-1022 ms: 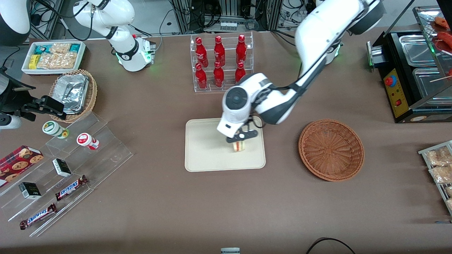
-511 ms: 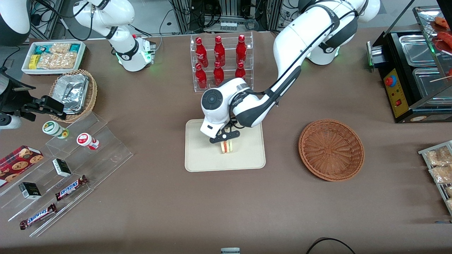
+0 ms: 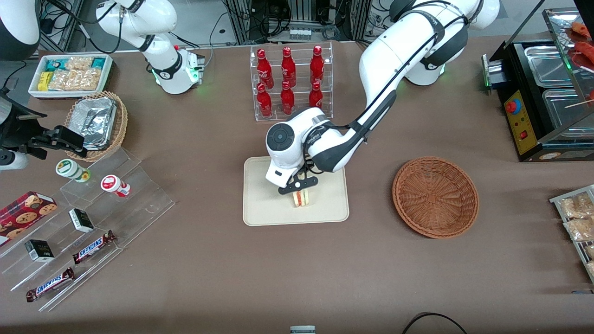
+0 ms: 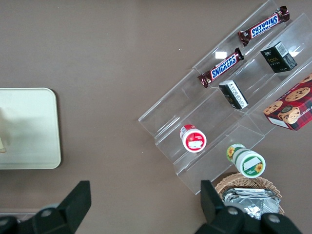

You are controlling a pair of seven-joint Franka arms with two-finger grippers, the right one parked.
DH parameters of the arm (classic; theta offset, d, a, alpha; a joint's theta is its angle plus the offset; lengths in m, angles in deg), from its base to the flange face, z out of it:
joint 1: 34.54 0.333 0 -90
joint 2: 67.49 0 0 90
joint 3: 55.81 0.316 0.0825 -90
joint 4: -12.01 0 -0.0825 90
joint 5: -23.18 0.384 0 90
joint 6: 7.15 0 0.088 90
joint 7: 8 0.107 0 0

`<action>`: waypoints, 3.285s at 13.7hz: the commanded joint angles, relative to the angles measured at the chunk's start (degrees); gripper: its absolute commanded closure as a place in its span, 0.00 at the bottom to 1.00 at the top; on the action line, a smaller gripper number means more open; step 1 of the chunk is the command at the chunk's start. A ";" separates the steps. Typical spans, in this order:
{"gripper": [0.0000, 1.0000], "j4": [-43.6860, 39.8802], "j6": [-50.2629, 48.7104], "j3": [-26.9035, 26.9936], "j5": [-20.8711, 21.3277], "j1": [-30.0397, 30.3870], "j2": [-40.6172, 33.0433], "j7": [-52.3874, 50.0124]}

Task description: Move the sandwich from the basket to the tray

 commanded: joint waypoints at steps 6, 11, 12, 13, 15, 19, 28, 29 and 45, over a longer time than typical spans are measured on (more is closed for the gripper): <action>0.52 -4.06 -0.90 0.28 0.57 -0.90 2.89 -1.07; 0.00 -4.06 -1.16 0.19 0.49 -0.72 2.37 -1.07; 0.00 -4.06 -1.51 0.02 0.31 -0.55 2.02 -1.07; 0.00 -4.06 -2.12 -0.07 -1.34 -0.37 1.49 -1.07; 0.00 -4.15 -4.49 0.10 -4.25 -0.11 -0.96 -0.37; 0.00 -6.78 -8.19 -0.25 -4.35 1.12 -2.20 1.90; 0.00 -3.90 -20.31 -0.16 -5.49 9.27 -11.59 13.07; 0.00 -1.19 -20.41 -0.33 -5.84 11.82 -14.04 16.91; 0.00 16.06 -26.91 0.28 -13.14 37.32 -37.26 66.14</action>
